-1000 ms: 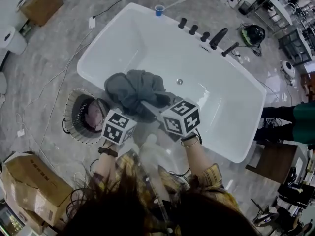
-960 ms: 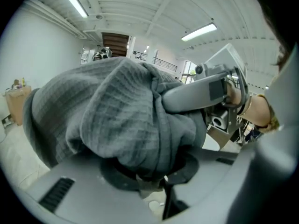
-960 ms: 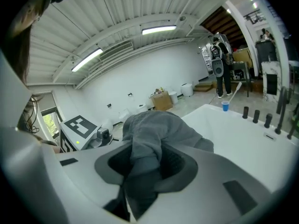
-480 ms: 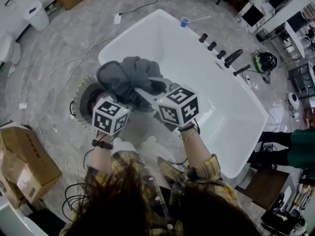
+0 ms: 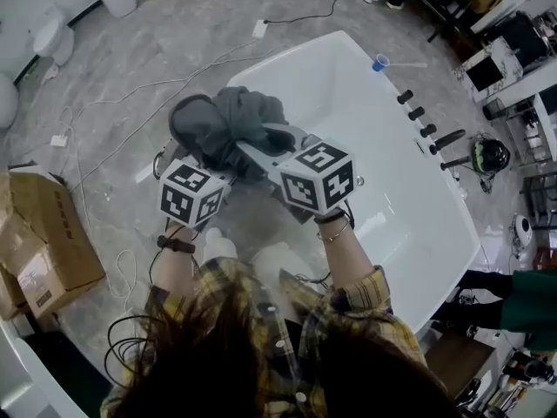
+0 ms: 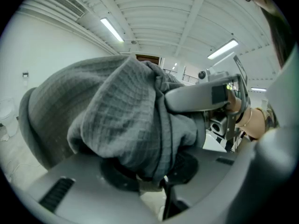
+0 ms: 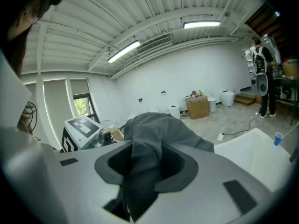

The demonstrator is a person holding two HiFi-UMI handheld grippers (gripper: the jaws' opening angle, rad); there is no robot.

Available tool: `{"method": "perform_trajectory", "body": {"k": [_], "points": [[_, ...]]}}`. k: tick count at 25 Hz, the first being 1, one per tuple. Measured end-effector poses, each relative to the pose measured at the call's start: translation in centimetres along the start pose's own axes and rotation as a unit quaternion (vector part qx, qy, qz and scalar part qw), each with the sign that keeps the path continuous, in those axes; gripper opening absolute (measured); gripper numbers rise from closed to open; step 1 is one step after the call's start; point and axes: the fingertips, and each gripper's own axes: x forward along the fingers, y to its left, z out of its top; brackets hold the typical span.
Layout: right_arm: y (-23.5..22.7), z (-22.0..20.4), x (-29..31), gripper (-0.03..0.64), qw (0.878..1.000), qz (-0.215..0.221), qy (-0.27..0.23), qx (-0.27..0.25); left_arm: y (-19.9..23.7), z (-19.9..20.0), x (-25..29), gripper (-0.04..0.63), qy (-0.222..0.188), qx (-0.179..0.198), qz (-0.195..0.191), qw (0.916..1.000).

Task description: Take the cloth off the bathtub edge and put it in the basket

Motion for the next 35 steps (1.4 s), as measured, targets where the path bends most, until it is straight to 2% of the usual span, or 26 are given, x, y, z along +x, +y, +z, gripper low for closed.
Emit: {"method": "perform_trajectory", "body": {"k": [9, 17, 27, 35], "points": [[5.8, 2.5, 11.0, 0.141, 0.999, 0.046, 0.013, -0.007, 9.9, -2.5, -7.7, 0.112, 0.001, -0.022, 0.042, 0.9989], [7.6, 2.7, 19.4, 0.143, 0.997, 0.067, 0.026, 0.008, 17.2, -5.4, -10.7, 0.111, 0.022, -0.035, 0.055, 0.9976], [5.2, -0.7, 25.8, 0.143, 0.995, 0.053, 0.068, 0.045, 22.2, -9.9, -8.6, 0.112, 0.056, -0.065, 0.027, 0.996], [1.8, -8.4, 29.1, 0.143, 0.989, 0.041, 0.12, 0.078, 23.4, -17.2, -3.9, 0.112, 0.093, -0.1, 0.004, 0.9906]]}}
